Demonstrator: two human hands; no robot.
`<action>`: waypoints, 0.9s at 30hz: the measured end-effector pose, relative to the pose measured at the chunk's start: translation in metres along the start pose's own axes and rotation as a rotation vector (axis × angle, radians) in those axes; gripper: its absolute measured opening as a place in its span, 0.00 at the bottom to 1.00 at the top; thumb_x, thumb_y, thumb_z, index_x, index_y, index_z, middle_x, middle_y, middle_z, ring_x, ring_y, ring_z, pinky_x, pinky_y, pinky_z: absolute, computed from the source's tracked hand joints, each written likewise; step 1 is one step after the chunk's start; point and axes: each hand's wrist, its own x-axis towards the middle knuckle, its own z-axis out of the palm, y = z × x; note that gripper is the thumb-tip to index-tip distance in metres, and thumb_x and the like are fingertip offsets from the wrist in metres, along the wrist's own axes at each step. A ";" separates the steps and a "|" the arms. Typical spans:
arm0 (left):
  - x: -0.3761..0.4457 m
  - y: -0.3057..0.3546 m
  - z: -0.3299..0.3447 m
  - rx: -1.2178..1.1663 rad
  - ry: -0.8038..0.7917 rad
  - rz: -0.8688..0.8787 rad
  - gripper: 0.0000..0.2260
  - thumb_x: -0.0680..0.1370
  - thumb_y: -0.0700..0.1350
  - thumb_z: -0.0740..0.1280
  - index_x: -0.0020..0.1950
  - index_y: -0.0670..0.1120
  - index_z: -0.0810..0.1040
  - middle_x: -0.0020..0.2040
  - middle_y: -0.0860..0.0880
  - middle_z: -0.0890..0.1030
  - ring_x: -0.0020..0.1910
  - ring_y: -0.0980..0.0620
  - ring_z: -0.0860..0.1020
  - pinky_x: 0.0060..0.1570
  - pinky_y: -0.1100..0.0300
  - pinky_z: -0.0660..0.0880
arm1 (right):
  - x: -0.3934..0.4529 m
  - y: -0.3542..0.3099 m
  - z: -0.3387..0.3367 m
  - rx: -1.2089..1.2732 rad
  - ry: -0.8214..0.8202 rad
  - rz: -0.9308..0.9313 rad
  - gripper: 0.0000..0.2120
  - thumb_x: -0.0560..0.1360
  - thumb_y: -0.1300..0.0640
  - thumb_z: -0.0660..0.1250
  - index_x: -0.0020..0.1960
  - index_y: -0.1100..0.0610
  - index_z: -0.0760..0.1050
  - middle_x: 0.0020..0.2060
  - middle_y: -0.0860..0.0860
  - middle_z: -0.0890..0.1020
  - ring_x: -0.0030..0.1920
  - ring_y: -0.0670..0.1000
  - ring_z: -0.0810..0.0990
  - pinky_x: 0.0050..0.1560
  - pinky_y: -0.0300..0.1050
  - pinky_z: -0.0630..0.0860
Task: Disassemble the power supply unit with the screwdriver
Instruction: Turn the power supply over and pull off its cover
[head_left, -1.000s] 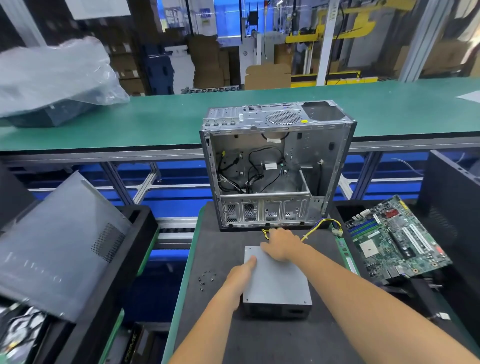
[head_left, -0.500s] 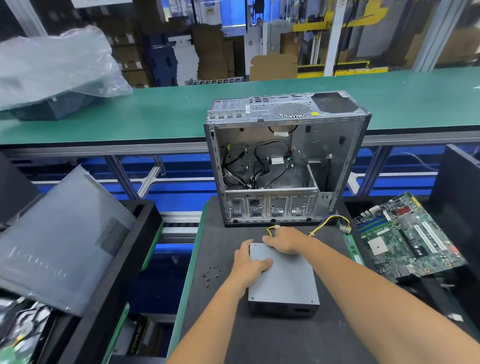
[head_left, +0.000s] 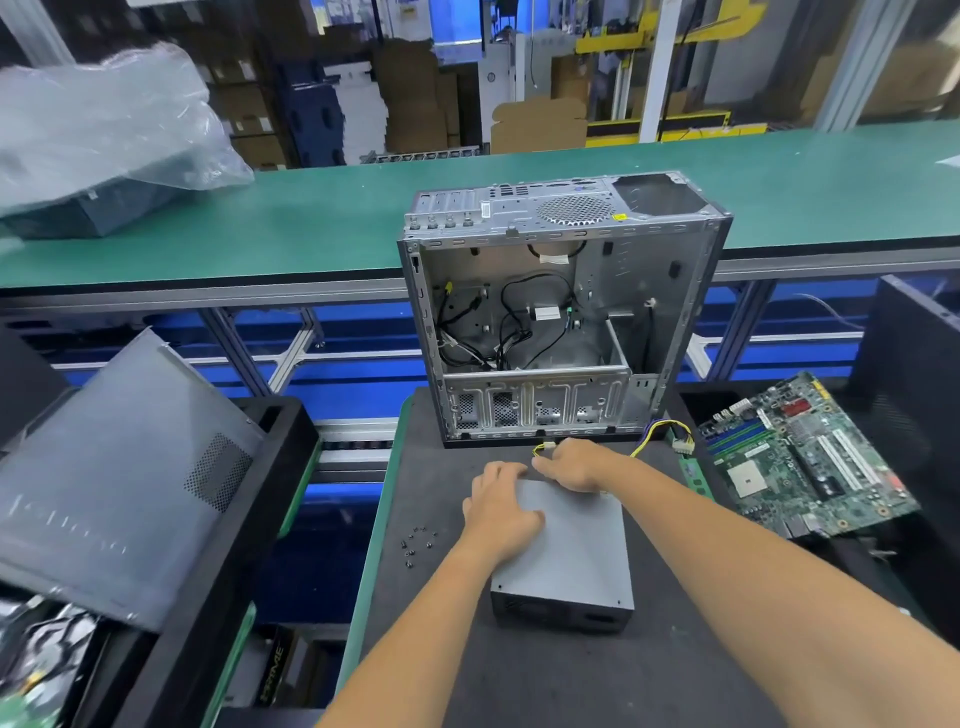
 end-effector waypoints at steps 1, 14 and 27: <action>0.002 0.004 -0.001 0.059 -0.004 0.061 0.25 0.72 0.49 0.66 0.69 0.52 0.66 0.66 0.53 0.65 0.68 0.50 0.62 0.62 0.51 0.59 | -0.005 0.002 -0.004 0.007 0.020 -0.022 0.20 0.82 0.45 0.55 0.39 0.59 0.69 0.42 0.55 0.73 0.42 0.54 0.70 0.37 0.46 0.64; 0.020 0.032 0.023 0.233 0.014 0.184 0.12 0.75 0.56 0.64 0.54 0.50 0.75 0.54 0.53 0.73 0.58 0.51 0.71 0.62 0.53 0.59 | -0.057 0.072 -0.010 0.206 -0.175 0.270 0.13 0.78 0.65 0.58 0.37 0.65 0.75 0.35 0.61 0.81 0.26 0.52 0.78 0.23 0.38 0.74; 0.022 0.040 0.027 0.187 -0.032 0.176 0.09 0.75 0.54 0.64 0.51 0.50 0.73 0.53 0.53 0.70 0.58 0.50 0.68 0.57 0.54 0.60 | -0.060 0.068 0.035 0.465 -0.035 0.298 0.04 0.76 0.70 0.60 0.47 0.66 0.73 0.44 0.66 0.81 0.31 0.60 0.80 0.33 0.49 0.79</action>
